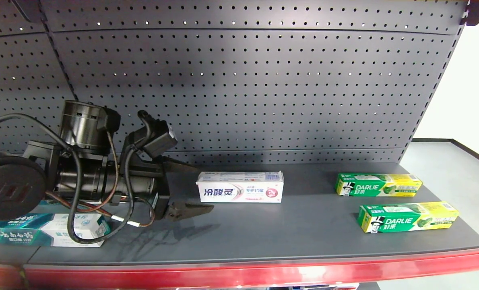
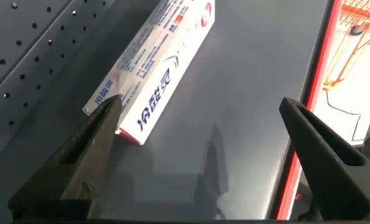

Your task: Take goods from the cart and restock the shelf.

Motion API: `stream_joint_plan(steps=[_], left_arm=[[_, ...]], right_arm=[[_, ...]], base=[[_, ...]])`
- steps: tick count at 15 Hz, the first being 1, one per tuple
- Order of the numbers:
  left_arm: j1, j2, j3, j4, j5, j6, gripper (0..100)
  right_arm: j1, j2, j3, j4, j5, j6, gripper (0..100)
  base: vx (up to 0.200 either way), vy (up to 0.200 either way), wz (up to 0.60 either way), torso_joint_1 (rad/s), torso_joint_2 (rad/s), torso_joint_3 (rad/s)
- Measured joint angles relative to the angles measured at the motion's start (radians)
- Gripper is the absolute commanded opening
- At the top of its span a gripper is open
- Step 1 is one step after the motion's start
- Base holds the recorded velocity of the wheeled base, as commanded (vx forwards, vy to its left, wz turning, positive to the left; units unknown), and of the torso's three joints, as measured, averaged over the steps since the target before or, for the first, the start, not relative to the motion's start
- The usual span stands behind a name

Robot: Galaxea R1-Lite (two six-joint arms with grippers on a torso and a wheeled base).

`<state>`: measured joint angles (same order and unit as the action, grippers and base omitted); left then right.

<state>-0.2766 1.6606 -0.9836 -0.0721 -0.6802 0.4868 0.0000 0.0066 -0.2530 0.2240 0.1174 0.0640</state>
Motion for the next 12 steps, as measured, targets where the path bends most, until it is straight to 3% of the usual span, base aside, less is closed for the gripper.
stream_joint_plan(steps=[8, 12], left_arm=[[-0.001, 0.09, -0.128, 0.02, 0.001, 0.002, 100], [-0.003, 0.135, -0.352, 0.232, 0.0, 0.008, 100]], right_arm=[[0.0, 0.0, 0.014, -0.012, -0.001, 0.0, 0], [0.0, 0.0, 0.016, -0.013, -0.002, 0.0, 0]], base=[[0.0, 0.0, 0.0, 0.0, 0.0, 0.0], [0.0, 0.0, 0.0, 0.0, 0.0, 0.0]])
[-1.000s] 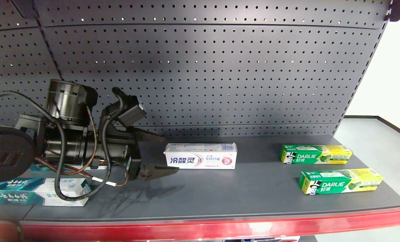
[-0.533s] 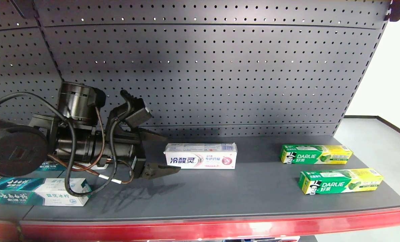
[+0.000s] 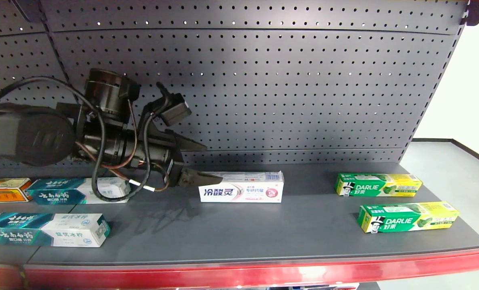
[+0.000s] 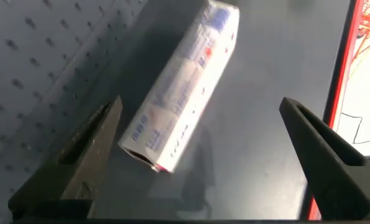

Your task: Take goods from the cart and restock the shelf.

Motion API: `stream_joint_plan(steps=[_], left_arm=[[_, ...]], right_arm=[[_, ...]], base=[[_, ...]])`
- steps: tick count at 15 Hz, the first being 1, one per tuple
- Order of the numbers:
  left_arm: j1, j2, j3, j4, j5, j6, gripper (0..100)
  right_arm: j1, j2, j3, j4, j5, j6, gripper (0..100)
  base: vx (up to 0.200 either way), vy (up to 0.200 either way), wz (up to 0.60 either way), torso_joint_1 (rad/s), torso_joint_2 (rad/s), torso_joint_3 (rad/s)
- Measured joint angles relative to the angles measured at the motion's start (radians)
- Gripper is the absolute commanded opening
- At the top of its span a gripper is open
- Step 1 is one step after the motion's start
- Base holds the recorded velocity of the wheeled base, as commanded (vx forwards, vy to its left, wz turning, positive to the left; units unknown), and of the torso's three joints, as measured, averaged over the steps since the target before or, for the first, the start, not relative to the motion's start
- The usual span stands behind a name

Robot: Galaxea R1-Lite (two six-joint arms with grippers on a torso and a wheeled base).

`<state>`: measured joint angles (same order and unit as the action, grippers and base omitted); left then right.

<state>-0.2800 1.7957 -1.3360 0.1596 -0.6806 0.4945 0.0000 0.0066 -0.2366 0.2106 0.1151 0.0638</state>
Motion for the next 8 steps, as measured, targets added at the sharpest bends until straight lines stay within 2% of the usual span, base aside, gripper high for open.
stream_joint_plan(steps=[1, 3, 5, 8], left_arm=[[0.0, 0.029, -0.08, 0.048, -0.001, 0.029, 100], [0.005, 0.085, -0.162, 0.058, -0.01, 0.115, 100], [0.028, 0.104, -0.108, -0.012, -0.036, 0.161, 100], [0.043, 0.094, 0.052, -0.16, -0.054, 0.177, 100]], right_arm=[[0.0, 0.0, 0.0, -0.003, 0.0, 0.0, 0], [0.0, 0.0, 0.0, -0.003, 0.0, 0.0, 0], [0.0, 0.0, 0.001, -0.002, -0.002, -0.001, 0], [0.0, 0.0, 0.0, -0.002, -0.002, -0.001, 0]], base=[[0.0, 0.0, 0.0, 0.0, 0.0, 0.0], [0.0, 0.0, 0.0, 0.0, 0.0, 0.0], [0.0, 0.0, 0.0, 0.0, 0.0, 0.0], [0.0, 0.0, 0.0, 0.0, 0.0, 0.0]])
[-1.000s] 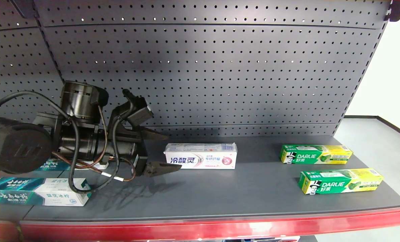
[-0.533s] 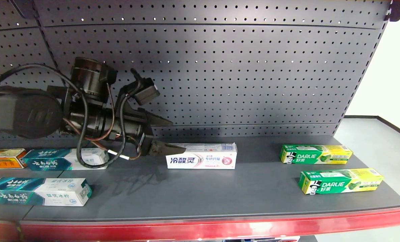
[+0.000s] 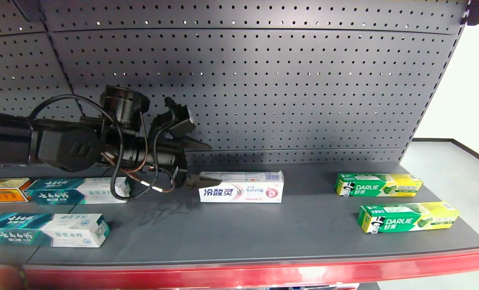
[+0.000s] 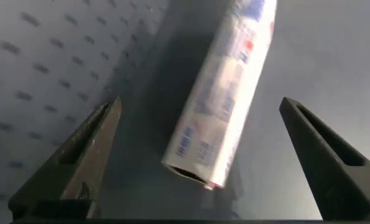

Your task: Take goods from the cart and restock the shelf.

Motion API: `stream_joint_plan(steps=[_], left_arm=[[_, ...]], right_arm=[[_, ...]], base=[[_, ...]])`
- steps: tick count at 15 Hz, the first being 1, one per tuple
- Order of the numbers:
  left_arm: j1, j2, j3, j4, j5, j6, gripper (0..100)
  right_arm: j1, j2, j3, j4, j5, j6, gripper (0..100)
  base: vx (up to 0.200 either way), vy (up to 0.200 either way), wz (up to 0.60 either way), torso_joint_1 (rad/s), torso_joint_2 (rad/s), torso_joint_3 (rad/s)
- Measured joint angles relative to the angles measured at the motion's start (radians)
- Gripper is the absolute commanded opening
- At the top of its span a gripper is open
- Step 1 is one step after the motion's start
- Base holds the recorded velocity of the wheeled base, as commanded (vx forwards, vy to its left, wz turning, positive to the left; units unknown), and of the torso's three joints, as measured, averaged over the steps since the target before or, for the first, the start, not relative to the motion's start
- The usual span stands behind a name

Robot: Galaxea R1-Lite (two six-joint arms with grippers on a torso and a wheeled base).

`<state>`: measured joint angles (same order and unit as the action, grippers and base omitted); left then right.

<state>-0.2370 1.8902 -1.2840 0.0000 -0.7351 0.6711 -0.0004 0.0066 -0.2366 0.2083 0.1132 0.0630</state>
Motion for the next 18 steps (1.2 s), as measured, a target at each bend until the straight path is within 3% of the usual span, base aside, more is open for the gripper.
stream_joint_plan(steps=[6, 10, 14, 17, 18], left_arm=[[-0.028, -0.028, 0.1, -0.004, -0.001, 0.0, 100], [-0.024, -0.044, 0.114, 0.031, -0.001, -0.005, 100], [-0.051, -0.084, -0.009, 0.25, -0.001, 0.004, 100], [-0.073, -0.081, -0.063, 0.295, -0.005, 0.033, 100], [-0.075, -0.077, -0.067, 0.301, -0.023, 0.065, 100]], right_arm=[[0.0, 0.0, 0.0, 0.0, -0.001, 0.0, 0], [0.0, 0.0, -0.006, -0.001, 0.002, 0.0, 0], [0.0, 0.0, -0.01, -0.001, 0.009, -0.002, 0], [0.0, 0.0, -0.017, -0.001, 0.007, -0.001, 0], [0.0, 0.0, -0.021, -0.001, 0.006, 0.0, 0]], base=[[0.0, 0.0, 0.0, 0.0, 0.0, 0.0], [0.0, 0.0, 0.0, 0.0, 0.0, 0.0], [0.0, 0.0, 0.0, 0.0, 0.0, 0.0], [0.0, 0.0, 0.0, 0.0, 0.0, 0.0], [0.0, 0.0, 0.0, 0.0, 0.0, 0.0]])
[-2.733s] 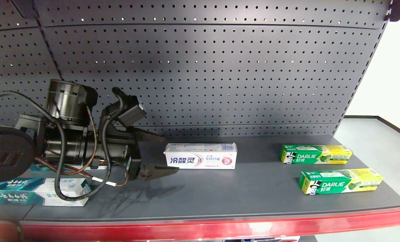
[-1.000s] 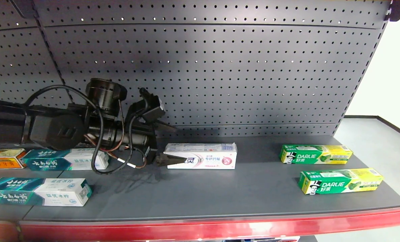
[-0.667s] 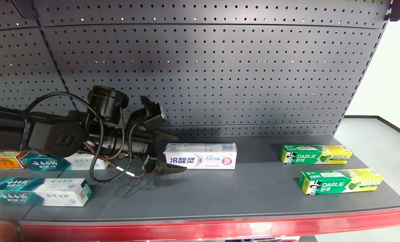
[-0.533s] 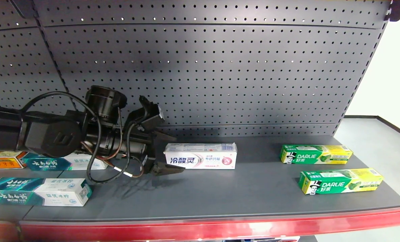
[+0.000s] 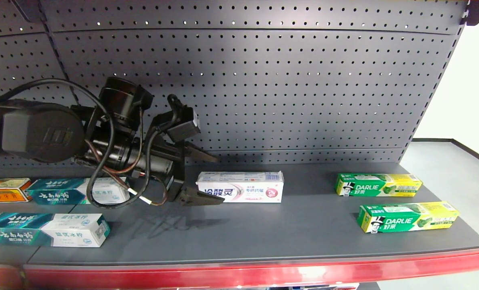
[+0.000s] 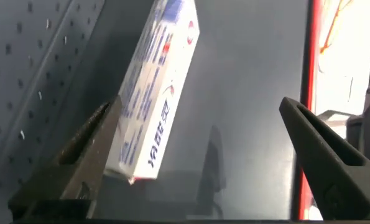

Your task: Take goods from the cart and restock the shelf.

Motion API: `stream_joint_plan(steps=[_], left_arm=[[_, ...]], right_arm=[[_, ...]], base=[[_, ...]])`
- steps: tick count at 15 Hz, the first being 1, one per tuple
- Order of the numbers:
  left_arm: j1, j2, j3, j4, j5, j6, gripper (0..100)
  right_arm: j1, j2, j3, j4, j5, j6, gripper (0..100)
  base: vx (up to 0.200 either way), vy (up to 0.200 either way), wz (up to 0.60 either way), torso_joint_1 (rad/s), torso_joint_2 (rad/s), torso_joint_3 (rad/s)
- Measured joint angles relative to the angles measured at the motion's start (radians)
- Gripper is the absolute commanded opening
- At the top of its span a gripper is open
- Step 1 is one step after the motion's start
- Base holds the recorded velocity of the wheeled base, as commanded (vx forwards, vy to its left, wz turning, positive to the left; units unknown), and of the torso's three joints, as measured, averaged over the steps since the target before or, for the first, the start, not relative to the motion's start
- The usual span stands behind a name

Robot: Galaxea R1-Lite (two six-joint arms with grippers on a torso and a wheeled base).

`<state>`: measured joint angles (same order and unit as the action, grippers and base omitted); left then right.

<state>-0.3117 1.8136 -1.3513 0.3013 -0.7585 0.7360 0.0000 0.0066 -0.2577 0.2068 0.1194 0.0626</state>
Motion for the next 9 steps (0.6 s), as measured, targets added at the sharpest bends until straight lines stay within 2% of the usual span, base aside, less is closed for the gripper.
stream_joint_plan(steps=[2, 9], left_arm=[[0.0, 0.012, -0.009, 0.009, -0.047, 0.012, 100], [0.058, 0.093, -0.068, 0.009, -0.132, 0.016, 100]], right_arm=[[0.0, 0.0, -0.001, 0.001, 0.0, 0.0, 0], [0.0, 0.0, 0.006, 0.001, 0.0, 0.0, 0]], base=[[0.0, 0.0, 0.0, 0.0, 0.0, 0.0], [0.0, 0.0, 0.0, 0.0, 0.0, 0.0]])
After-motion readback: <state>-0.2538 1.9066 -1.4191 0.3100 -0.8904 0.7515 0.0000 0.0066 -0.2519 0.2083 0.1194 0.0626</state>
